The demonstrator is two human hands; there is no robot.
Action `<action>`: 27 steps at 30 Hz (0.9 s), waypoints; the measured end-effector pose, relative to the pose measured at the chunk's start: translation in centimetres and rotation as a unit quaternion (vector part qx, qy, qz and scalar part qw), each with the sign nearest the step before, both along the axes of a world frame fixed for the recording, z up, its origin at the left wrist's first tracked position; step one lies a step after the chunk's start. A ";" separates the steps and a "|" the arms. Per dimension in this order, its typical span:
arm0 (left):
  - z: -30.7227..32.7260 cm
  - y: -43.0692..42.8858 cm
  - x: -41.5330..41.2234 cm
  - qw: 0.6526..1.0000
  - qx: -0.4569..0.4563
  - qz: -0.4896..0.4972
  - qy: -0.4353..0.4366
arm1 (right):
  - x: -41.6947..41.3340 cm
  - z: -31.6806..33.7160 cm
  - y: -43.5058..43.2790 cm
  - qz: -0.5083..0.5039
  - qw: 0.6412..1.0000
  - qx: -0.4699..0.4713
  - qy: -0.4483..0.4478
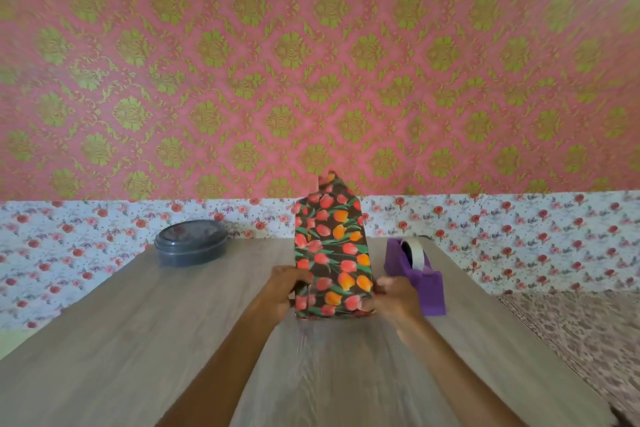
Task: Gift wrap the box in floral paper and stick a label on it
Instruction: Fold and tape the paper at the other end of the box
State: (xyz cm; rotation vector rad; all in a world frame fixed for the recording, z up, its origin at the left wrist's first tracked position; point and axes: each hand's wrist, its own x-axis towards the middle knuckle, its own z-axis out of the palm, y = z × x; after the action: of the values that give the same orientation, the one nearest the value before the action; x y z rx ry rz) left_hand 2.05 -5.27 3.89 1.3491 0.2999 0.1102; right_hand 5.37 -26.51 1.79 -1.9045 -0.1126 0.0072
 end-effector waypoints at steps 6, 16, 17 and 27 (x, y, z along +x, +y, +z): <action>2.6 2.2 0.1 0.994 -0.037 -0.016 -0.105 | 1.1 4.7 1.1 0.036 0.993 0.108 -0.004; 6.5 3.7 -2.2 0.973 0.136 -0.081 -0.167 | 3.4 10.5 2.7 0.072 0.991 0.062 -0.090; 7.6 3.7 -2.4 0.970 0.129 -0.063 -0.195 | 3.4 10.3 2.9 0.079 0.990 0.049 -0.107; 11.4 2.6 -3.9 0.769 0.520 0.030 -0.372 | 2.9 8.6 2.9 0.051 0.959 -0.064 -0.271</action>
State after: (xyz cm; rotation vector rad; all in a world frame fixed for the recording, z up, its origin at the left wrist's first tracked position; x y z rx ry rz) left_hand -1.80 -2.64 15.28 2.2492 -0.4928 0.9608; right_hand 8.30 -23.58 10.35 -1.9839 -0.5929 -0.4505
